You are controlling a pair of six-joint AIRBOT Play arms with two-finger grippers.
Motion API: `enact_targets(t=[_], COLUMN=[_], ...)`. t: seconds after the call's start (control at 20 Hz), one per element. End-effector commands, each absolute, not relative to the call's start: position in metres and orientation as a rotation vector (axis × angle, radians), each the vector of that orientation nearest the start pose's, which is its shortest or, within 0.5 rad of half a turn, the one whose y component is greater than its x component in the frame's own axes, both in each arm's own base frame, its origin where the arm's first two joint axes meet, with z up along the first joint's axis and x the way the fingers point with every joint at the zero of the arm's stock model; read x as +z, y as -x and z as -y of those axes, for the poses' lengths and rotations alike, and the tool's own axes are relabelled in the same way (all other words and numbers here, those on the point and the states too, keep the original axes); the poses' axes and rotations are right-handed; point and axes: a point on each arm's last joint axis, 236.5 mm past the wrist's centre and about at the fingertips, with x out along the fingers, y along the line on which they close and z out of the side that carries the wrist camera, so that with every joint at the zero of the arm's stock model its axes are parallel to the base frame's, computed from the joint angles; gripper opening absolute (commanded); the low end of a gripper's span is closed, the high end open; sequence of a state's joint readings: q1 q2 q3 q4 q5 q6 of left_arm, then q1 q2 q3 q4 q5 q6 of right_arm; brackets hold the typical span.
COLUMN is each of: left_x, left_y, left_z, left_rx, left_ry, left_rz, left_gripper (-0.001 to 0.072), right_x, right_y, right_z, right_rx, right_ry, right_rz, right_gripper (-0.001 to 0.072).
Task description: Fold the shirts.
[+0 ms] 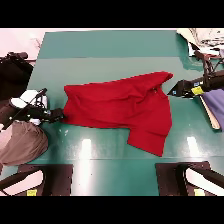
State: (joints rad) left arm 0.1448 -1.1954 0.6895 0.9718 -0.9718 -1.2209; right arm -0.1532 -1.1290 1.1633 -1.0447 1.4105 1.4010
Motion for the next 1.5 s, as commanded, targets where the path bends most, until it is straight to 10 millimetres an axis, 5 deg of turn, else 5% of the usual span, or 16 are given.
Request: enact_targets(t=[0.0,0.35,0.45,0.65,0.85,0.95,1.0,1.1,1.2,1.35,1.45], left_x=[-0.071,-0.025,-0.023,-0.022,-0.022,-0.022,-0.017,0.016,0.094,0.282,0.418], left_y=[-0.31,-0.334,-0.337,-0.339,-0.338,-0.333,-0.33,-0.34,-0.362,-0.362,-0.317], left_z=[0.081,0.074,0.076,0.076,0.076,0.078,0.08,0.079,0.075,0.071,0.071], left_rx=[-0.315,-0.36,-0.359,-0.353,-0.352,-0.355,-0.37,-0.381,-0.375,-0.354,-0.344], left_ry=[0.407,0.318,0.331,0.342,0.346,0.362,0.359,0.32,0.268,0.177,0.104], left_rz=[-1.321,-1.269,-1.254,-1.25,-1.253,-1.279,-1.29,-1.208,-0.99,-0.502,-0.148], left_gripper=[0.0022,0.0022,0.0022,0.0023,0.0023,0.0022,0.0022,0.0022,0.0022,0.0022,0.0022], right_x=[0.057,-0.038,-0.061,-0.088,-0.105,-0.103,-0.094,-0.056,0.019,0.187,0.321], right_y=[-0.318,-0.25,-0.236,-0.246,-0.259,-0.267,-0.275,-0.305,-0.341,-0.373,-0.358], right_z=[-0.061,0.004,0.014,-0.014,-0.042,-0.056,-0.061,-0.06,-0.053,-0.042,-0.043], right_rx=[0.329,0.074,0.005,0.057,0.113,0.19,0.22,0.271,0.314,0.334,0.326], right_ry=[-0.37,-0.606,-0.701,-0.912,-0.882,-0.797,-0.761,-0.681,-0.574,-0.375,-0.241], right_rz=[-1.334,-1.545,-1.557,-1.494,-1.52,-1.532,-1.514,-1.404,-1.202,-0.766,-0.429], right_gripper=[0.0338,0.0347,0.0421,0.0438,0.0416,0.0022,0.0018,0.0018,0.0018,0.0019,0.002])
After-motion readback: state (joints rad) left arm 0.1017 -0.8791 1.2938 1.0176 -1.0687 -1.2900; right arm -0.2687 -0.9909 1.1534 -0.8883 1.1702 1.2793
